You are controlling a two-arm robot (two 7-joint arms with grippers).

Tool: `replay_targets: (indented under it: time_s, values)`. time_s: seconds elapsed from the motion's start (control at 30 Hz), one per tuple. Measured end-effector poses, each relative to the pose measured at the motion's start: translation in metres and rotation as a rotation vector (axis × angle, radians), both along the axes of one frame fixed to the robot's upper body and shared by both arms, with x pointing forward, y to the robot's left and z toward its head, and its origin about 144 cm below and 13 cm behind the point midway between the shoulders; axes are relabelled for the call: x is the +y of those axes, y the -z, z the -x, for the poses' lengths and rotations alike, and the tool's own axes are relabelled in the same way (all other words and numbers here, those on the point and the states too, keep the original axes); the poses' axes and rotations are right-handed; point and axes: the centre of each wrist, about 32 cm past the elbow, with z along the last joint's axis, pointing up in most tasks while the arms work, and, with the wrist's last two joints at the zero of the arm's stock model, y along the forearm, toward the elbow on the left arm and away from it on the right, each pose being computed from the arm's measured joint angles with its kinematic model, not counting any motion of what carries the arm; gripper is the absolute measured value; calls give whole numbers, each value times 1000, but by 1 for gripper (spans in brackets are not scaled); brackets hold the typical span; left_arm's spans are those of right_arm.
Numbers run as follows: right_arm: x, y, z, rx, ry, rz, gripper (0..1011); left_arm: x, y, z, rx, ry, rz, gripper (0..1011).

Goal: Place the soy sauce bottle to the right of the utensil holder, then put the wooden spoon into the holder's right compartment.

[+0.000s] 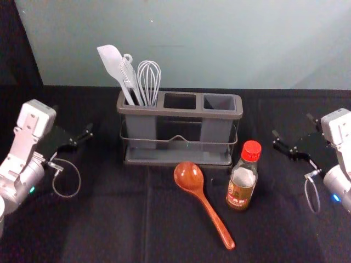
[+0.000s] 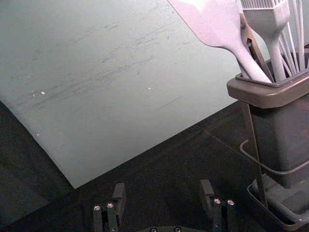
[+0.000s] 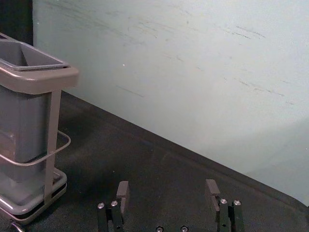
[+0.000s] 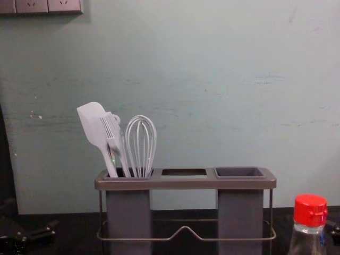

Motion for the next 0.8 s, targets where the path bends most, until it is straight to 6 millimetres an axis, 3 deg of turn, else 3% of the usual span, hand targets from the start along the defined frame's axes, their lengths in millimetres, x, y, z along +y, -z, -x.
replay_targets:
  time_s: [0.8]
  values:
    - [0,0,0,0,0,0,1002,0,0,0,0,0,0,1005]
